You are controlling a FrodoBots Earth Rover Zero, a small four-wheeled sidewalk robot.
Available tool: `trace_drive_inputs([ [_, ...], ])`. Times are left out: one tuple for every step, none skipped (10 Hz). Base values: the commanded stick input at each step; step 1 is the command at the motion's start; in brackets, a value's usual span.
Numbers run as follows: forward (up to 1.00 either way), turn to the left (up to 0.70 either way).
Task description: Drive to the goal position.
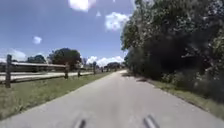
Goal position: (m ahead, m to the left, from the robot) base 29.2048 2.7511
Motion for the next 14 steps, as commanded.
trace_drive_inputs([
  [0.50,0.00],
  [0.50,0.00],
  [0.50,0.00],
  [0.50,0.00],
  [0.50,0.00],
  [0.50,0.00],
  [0.50,0.00],
  [0.50,0.00],
  [0.50,0.00],
  [0.50,0.00],
  [0.50,0.00],
  [0.50,0.00],
  [0.50,0.00],
  [0.50,-0.05],
])
